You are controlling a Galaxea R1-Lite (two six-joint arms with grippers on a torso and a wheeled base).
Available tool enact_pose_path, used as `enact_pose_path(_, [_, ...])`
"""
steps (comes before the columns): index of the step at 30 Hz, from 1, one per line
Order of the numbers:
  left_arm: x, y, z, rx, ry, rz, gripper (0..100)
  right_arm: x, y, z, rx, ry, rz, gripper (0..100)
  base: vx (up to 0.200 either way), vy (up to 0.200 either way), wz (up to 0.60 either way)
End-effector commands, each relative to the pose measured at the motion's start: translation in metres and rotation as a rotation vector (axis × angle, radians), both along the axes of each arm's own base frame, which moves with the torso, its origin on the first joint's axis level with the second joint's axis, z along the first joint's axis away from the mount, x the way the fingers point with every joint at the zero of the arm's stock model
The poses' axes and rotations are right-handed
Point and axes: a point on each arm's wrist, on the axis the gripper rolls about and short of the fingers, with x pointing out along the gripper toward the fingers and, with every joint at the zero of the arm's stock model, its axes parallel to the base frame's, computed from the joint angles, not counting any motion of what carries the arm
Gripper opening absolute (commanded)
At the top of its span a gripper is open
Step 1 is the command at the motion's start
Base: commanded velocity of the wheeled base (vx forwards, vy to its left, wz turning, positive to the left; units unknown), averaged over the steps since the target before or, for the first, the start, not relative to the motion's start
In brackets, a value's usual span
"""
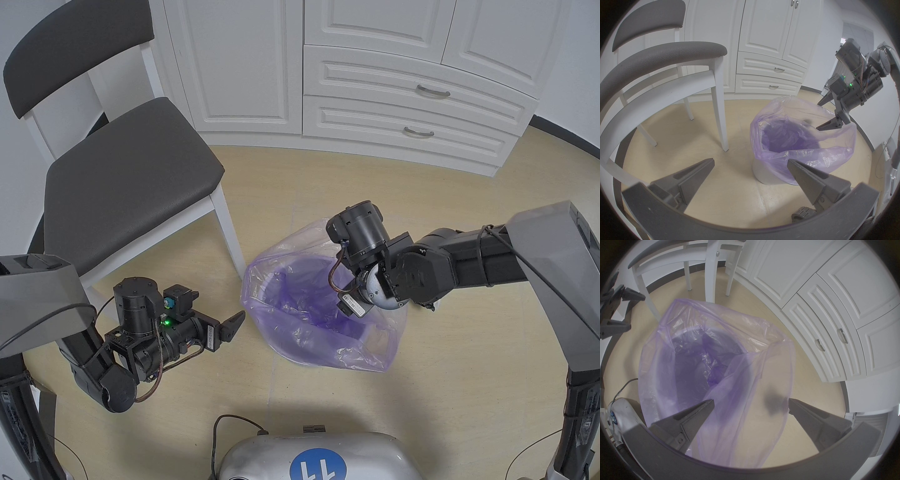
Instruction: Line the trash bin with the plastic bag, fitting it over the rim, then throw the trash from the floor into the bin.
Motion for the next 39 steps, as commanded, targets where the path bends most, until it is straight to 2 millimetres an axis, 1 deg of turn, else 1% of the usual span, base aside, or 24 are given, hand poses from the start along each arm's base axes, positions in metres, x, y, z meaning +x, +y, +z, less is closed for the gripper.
enact_pose_path(1, [0.0,0.0,0.0,-0.001,-0.002,0.001,100,0.005,0.0,-0.01,-0.013,0.016,-0.007,100,0.0,0.0,0.0])
enact_pose_path(3, [0.0,0.0,0.0,-0.001,-0.002,0.001,100,0.007,-0.002,-0.012,-0.016,0.019,-0.013,100,0.0,0.0,0.0])
enact_pose_path(4, [0.0,0.0,0.0,-0.001,-0.002,0.001,100,0.008,-0.003,-0.012,-0.016,0.019,-0.015,0,0.0,0.0,0.0])
enact_pose_path(7, [0.001,0.0,0.0,-0.001,-0.002,0.001,100,0.011,-0.004,-0.009,-0.003,0.009,-0.024,0,0.0,0.0,0.0])
enact_pose_path(13, [0.002,0.0,-0.002,0.001,0.002,0.001,100,0.02,-0.011,0.005,0.057,-0.049,-0.042,0,0.0,0.0,0.0])
enact_pose_path(15, [0.002,0.0,-0.002,0.0,0.001,0.001,100,0.021,-0.013,0.006,0.06,-0.052,-0.049,0,0.0,0.0,0.0])
enact_pose_path(16, [0.002,0.0,-0.002,0.0,0.001,0.001,100,0.025,-0.019,0.005,0.071,-0.054,-0.067,0,0.0,0.0,0.0])
enact_pose_path(19, [0.003,-0.001,-0.002,-0.002,0.0,0.002,100,0.029,-0.023,0.002,0.101,-0.048,-0.083,0,0.0,0.0,0.0])
enact_pose_path(21, [0.005,-0.001,-0.001,-0.003,-0.004,0.002,100,0.038,-0.032,-0.005,0.139,-0.034,-0.114,0,0.0,0.0,0.0])
enact_pose_path(22, [0.005,-0.001,-0.001,-0.003,-0.004,0.002,100,0.038,-0.032,-0.005,0.139,-0.034,-0.114,0,0.0,0.0,0.0])
enact_pose_path(26, [0.013,-0.004,-0.004,-0.008,-0.012,0.039,100,0.068,-0.046,-0.029,0.202,-0.094,-0.168,0,0.0,0.0,0.0])
enact_pose_path(28, [0.017,-0.006,-0.004,-0.015,-0.019,0.069,100,0.078,-0.05,-0.038,0.221,-0.126,-0.18,0,0.0,0.0,0.0])
enact_pose_path(33, [0.023,-0.008,-0.007,-0.025,-0.021,0.095,100,0.093,-0.056,-0.058,0.235,-0.145,-0.203,0,0.0,0.0,0.0])
enact_pose_path(39, [0.026,-0.009,-0.01,-0.025,-0.018,0.095,100,0.1,-0.065,-0.069,0.234,-0.132,-0.231,0,0.0,0.0,0.0])
